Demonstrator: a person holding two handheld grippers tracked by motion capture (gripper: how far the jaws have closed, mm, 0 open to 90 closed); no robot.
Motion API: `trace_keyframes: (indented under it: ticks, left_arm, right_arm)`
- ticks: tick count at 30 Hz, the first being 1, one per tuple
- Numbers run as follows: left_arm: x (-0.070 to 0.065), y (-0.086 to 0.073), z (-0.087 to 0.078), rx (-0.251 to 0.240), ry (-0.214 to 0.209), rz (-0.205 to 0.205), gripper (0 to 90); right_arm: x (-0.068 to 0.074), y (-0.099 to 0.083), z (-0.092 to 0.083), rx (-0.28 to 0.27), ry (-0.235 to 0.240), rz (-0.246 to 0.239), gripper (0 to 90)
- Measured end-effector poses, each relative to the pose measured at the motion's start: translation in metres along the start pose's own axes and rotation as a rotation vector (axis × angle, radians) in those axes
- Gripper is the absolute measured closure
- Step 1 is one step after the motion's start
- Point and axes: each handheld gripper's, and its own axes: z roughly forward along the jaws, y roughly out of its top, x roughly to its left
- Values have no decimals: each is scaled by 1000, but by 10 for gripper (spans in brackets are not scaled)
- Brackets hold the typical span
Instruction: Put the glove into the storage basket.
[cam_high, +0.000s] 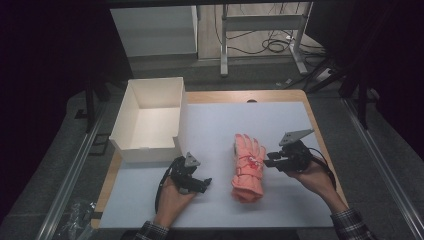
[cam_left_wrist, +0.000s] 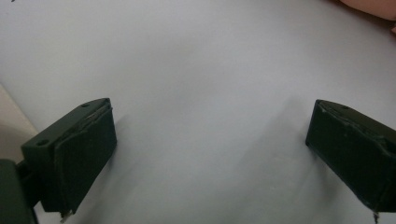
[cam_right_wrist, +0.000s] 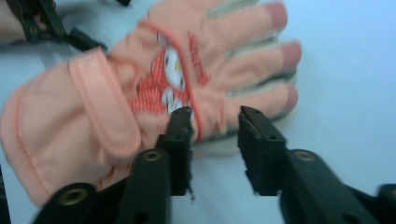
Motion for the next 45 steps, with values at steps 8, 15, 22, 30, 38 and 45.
trace_keyframes:
  ticks: [8,15,22,30,38,45]
  left_arm:
    - [0,0,0,1,-1,1,20]
    - [0,0,0,1,-1,1,20]
    - [0,0,0,1,-1,1,20]
    - [0,0,0,-1,-1,-1,20]
    - [0,0,0,0,-1,-1,20]
    - [0,0,0,2,-1,2,20]
  right_arm:
    - [14,-41,19,21,36,12,887]
    - [26,-59,33,20,65,18,888]
    - [32,-62,43,7,71,11,887]
    - [36,-60,48,-7,81,10,885]
    - [41,-51,57,-9,94,14,867]
    - [46,-45,65,-15,87,7,867]
